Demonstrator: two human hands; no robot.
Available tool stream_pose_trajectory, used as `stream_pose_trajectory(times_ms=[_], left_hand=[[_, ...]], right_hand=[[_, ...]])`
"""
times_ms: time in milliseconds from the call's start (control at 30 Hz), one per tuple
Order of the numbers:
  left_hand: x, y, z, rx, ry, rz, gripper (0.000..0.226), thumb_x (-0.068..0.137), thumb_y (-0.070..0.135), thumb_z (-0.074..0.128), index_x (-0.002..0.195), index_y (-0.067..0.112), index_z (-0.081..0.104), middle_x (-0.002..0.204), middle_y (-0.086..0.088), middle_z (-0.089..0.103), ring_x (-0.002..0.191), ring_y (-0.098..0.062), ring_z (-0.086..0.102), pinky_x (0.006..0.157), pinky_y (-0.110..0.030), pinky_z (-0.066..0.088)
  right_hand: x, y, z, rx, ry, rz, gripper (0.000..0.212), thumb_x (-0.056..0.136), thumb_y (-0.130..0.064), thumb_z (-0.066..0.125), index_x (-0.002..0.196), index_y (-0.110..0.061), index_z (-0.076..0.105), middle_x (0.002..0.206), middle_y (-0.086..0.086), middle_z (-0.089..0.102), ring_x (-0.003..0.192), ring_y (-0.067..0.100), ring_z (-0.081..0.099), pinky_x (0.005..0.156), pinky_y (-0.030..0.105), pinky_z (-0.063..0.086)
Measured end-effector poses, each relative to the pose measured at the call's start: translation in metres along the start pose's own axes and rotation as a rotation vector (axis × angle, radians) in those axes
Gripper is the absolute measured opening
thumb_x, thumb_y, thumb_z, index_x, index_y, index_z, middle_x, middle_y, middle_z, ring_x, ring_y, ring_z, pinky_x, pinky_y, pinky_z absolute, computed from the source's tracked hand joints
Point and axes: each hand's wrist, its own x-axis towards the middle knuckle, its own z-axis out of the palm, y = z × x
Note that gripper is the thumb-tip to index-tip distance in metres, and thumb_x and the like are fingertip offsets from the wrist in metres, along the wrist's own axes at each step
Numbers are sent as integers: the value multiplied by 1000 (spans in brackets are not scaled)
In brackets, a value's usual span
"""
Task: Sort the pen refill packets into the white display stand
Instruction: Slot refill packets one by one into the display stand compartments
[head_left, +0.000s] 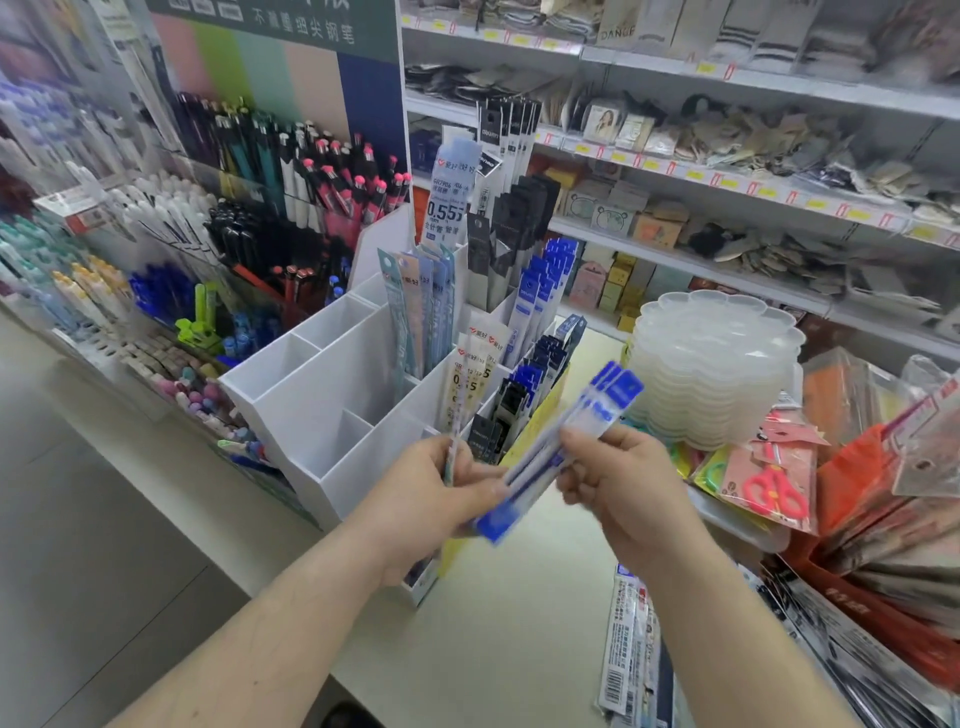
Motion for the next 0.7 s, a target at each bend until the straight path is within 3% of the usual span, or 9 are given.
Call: stream_pose_trajectory(times_ms=[100,200,267,400,500,567,700], left_hand=[[6,4,-7,-44,142,61,26,88,0,69,78,12,48,95,1,77,86,-22,72,72,-35,61],[4,8,-11,-23,189,98,16,87,3,72,89,1,57,69,6,72,65,-13,69,57,-27,59],[2,8,-13,35,208,102,18,86,8,75,88,3,57,63,-1,67,55,-14,65,50,-26,54],[-1,9,-15,82,250,109,26,84,14,77,81,9,52,81,-28,66,46,-17,54,40,-19,40],[-4,9,-18,82,236,117,29,84,15,77,78,11,49,83,-32,63,41,-14,48,39,-18,36],[-7,9,-20,85,235,125,30,84,15,78,76,12,49,72,-23,59,42,-13,46,39,-18,36],[-10,5,-23,111,272,140,25,83,18,79,75,21,55,58,13,54,47,-7,48,48,-22,43]], right_hand=[[15,-20,-9,127,228,-106,12,95,-3,61,83,-4,63,59,7,62,46,12,57,49,22,50],[33,-40,-7,144,321,-204,10,95,-9,63,86,-9,63,67,6,69,55,11,65,56,21,55],[48,-50,3,99,329,-270,6,93,-10,66,88,-11,65,82,10,72,65,14,70,62,23,58],[86,-54,25,-110,347,-362,17,88,-15,74,73,-20,70,75,5,73,72,23,73,74,40,63],[111,-45,33,-285,351,-368,21,79,-34,76,61,-24,71,68,3,73,76,32,72,76,53,59],[126,-38,37,-391,344,-351,26,79,-40,74,61,-21,70,69,4,72,77,29,72,77,52,59],[138,-30,46,-527,289,-310,26,87,-33,69,68,-16,70,71,3,72,76,26,71,78,48,59]])
